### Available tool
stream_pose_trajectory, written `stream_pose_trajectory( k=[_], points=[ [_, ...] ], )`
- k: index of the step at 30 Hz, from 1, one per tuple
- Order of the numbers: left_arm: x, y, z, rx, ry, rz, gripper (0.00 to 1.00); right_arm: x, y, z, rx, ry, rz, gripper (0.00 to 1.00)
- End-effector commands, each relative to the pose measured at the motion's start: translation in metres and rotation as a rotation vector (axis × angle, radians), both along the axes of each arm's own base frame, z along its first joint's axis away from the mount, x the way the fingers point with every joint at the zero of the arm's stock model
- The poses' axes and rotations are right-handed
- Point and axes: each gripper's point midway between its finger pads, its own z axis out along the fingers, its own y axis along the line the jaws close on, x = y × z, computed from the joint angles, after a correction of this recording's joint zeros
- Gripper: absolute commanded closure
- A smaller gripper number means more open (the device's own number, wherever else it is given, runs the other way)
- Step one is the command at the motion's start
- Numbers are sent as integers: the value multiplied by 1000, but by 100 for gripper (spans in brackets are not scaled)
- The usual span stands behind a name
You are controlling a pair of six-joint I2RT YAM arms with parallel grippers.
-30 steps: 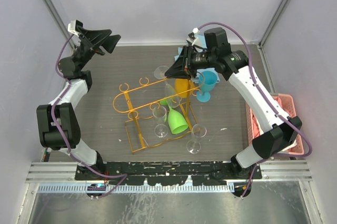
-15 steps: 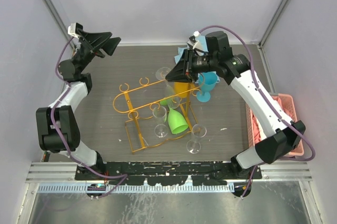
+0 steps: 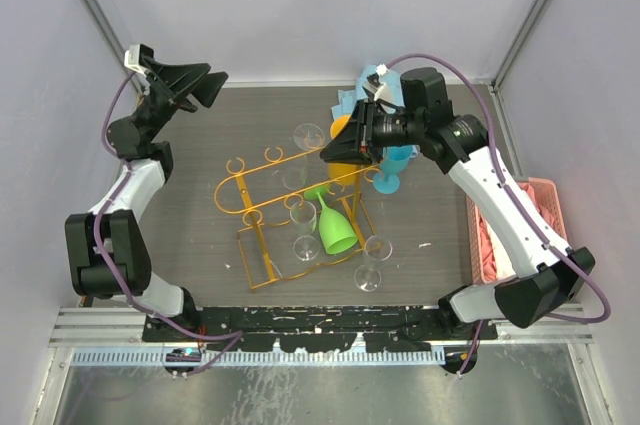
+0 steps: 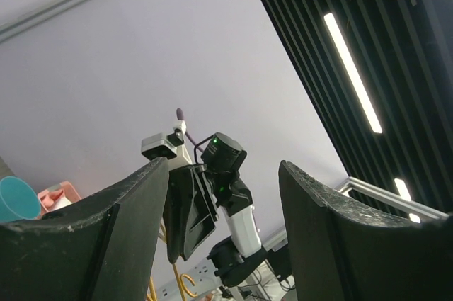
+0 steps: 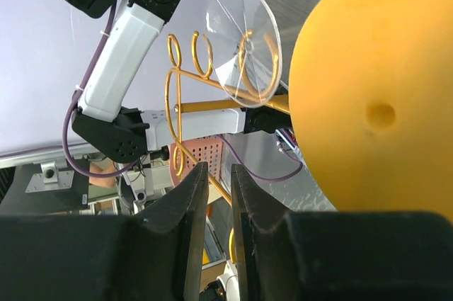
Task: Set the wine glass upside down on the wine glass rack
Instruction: Turn the wine glass upside down at the wine rack.
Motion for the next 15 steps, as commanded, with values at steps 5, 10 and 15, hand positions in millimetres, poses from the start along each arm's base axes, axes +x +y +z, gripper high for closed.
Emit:
stream_pose_trajectory(
  k=[5, 10, 15],
  points=[
    [-33, -3, 23, 6, -123, 16, 35, -15, -4, 22, 57, -85, 8, 74],
    [-36, -3, 23, 7, -125, 15, 35, -20, -6, 34, 76, -114, 10, 74],
    [-38, -4, 24, 12, -129, 9, 35, -24, -8, 56, 111, -174, 12, 74]
  ],
)
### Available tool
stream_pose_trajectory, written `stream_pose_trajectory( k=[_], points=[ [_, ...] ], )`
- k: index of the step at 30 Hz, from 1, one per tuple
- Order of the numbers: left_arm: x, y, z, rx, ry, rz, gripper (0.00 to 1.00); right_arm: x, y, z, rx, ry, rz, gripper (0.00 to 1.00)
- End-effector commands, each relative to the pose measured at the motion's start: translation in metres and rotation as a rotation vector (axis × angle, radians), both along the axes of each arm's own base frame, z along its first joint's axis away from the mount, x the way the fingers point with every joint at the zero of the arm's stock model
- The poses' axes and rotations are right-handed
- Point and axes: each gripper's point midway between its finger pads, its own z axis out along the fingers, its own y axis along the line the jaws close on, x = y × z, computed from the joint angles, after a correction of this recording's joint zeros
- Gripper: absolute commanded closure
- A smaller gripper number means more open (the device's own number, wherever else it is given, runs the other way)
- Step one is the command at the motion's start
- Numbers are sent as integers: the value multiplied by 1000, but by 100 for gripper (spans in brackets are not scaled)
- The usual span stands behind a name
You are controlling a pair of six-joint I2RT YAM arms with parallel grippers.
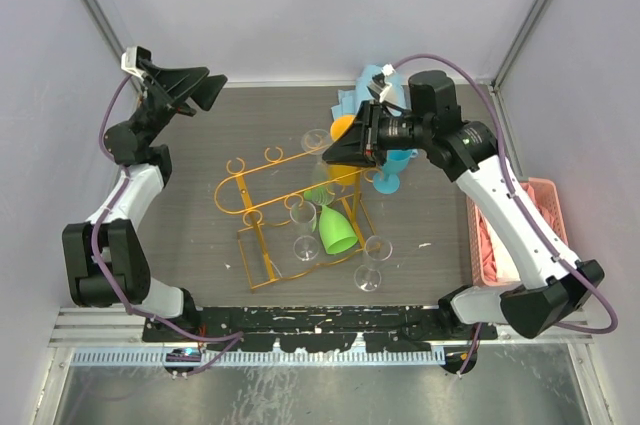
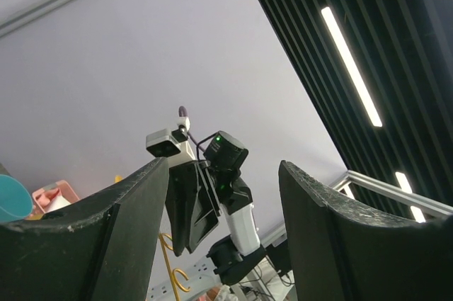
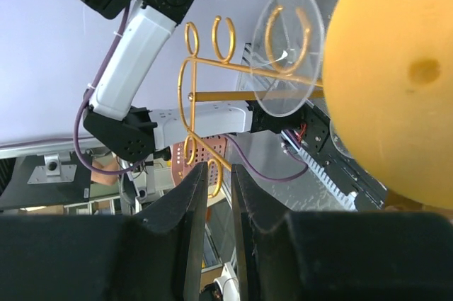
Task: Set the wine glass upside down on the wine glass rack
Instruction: Turn the wine glass upside down at the wine rack.
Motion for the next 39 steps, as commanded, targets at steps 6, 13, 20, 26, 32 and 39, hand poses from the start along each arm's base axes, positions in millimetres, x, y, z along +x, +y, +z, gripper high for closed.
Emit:
stream_pose_trajectory(
  k=[6, 13, 20, 26, 32, 39],
  points=[
    [-18, -4, 18, 30, -111, -6, 35, -15, -5, 90, 148, -271, 10, 71],
    [-5, -9, 5, 100, -88, -9, 36, -14, -32, 135, 69, -540, -130, 62],
    [24, -12, -36, 243, 56, 44, 37, 1, -94, 111, -194, -607, -440, 59],
    [42, -9, -79, 476, 203, 155, 37, 2, -135, 69, -360, -565, -606, 58],
    [43, 1, -113, 738, 263, 240, 37, 0, -145, 32, -427, -515, -623, 57],
    [53, 2, -171, 917, 301, 201, 37, 5, -159, 10, -483, -477, -704, 57]
  ],
)
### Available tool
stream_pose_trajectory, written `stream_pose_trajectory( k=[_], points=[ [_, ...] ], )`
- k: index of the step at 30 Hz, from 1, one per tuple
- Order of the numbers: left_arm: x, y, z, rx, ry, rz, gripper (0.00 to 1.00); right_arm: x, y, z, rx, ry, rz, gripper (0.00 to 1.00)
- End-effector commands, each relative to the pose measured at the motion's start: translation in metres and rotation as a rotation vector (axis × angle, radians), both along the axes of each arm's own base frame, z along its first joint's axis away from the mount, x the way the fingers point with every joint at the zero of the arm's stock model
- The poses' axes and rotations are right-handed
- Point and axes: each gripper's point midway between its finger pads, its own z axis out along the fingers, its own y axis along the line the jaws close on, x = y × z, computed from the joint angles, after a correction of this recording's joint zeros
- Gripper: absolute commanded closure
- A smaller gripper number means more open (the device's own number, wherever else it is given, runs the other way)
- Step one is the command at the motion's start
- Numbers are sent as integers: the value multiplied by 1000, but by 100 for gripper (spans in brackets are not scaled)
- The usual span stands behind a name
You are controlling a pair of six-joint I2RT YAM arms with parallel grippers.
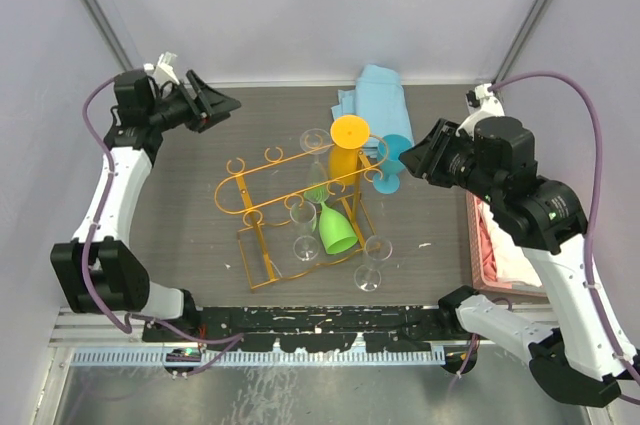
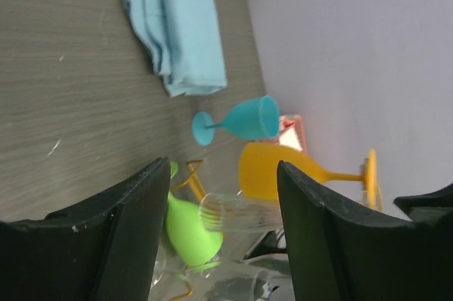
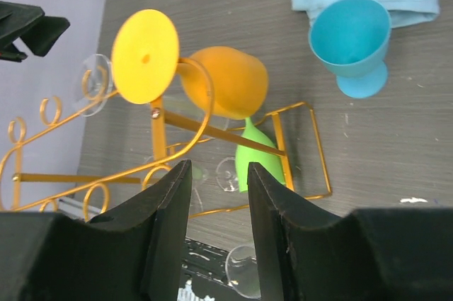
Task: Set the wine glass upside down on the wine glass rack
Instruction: Turn the wine glass upside down at the wine rack, then pick up the wine glass at the center of the board.
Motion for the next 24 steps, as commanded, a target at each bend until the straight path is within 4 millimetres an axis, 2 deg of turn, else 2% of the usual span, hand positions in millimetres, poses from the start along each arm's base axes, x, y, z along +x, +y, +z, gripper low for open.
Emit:
stream_pose_trajectory(
  k=[1, 6, 13, 24],
  points=[
    [2, 1, -51, 187, 58, -43, 37, 8, -19, 4, -9, -50, -118, 57],
    [9, -7, -86, 310, 84, -108, 37, 14, -26, -2, -19, -50, -173, 57],
    [15, -27, -124, 321, 89, -232, 37, 19, -17, 2, -12, -40, -140, 56],
    [4, -73, -181, 417, 145, -388, 38, 24, -1, -6, 3, 23, -90, 56]
  ],
)
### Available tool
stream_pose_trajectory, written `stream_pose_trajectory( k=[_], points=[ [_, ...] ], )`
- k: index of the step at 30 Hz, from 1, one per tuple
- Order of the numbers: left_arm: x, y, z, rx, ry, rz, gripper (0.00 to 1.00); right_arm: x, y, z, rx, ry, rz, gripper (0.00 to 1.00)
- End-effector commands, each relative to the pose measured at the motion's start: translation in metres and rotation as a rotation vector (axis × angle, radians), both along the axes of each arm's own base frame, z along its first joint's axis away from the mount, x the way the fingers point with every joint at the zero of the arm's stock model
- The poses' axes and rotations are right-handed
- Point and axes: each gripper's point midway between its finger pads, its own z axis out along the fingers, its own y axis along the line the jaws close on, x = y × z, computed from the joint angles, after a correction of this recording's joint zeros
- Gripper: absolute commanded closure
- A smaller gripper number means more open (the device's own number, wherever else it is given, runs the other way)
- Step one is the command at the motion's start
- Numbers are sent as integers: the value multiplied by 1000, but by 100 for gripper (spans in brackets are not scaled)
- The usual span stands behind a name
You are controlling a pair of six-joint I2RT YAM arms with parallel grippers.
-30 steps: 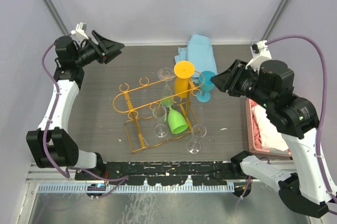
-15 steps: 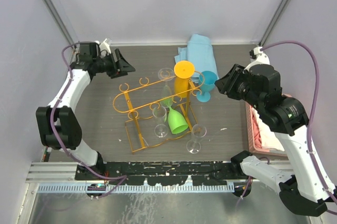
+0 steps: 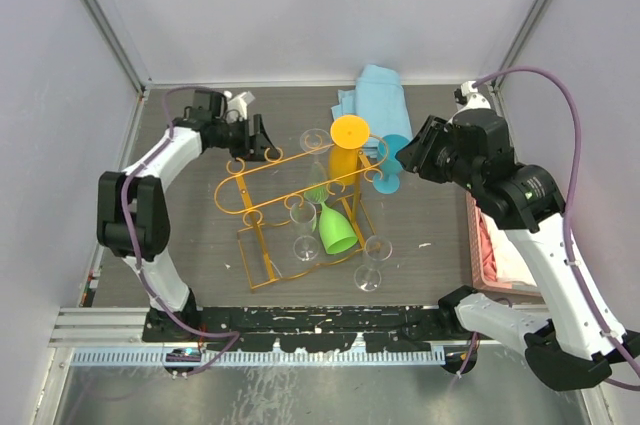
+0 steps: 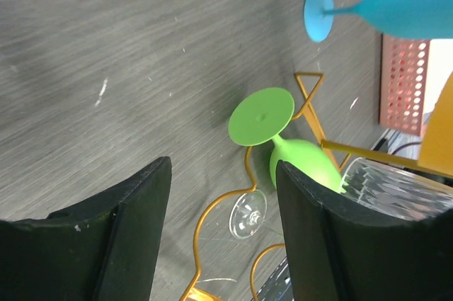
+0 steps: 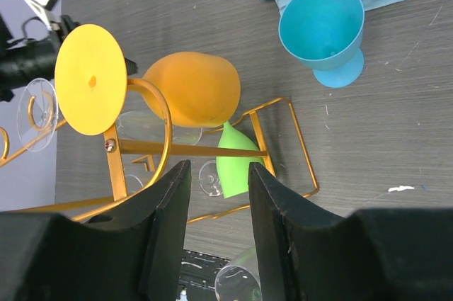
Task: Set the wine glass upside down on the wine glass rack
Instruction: Pick up the wine glass at the center of the board.
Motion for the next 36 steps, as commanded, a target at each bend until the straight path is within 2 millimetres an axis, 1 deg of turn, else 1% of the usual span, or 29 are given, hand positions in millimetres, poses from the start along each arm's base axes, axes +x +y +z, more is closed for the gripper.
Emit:
stream_pose_trajectory(
  k=[1, 5, 8, 10, 18, 25, 32, 36],
  points=[
    [-2, -20, -4, 36, -49, -93, 38, 1, 5, 30, 70, -74, 5, 56],
    [-5, -35, -13, 27, -45, -136, 38, 2, 5, 34, 88, -88, -4, 56],
    [-7, -42, -18, 15, -41, -159, 38, 2, 5, 37, 91, -93, -3, 56],
    [-7, -47, -18, 2, -59, -175, 39, 2, 6, 36, 93, -89, 1, 56],
    [-6, -56, -31, -19, -82, -193, 39, 3, 13, 32, 109, -70, 28, 56],
    [-9, -66, -56, 11, -57, -212, 39, 0, 12, 32, 112, -84, 35, 55],
    [-9, -81, -68, 36, -40, -241, 40, 0, 11, 32, 112, -98, 35, 56],
    [-8, -87, -72, 55, -40, -259, 40, 1, 10, 34, 107, -103, 33, 55]
  ],
)
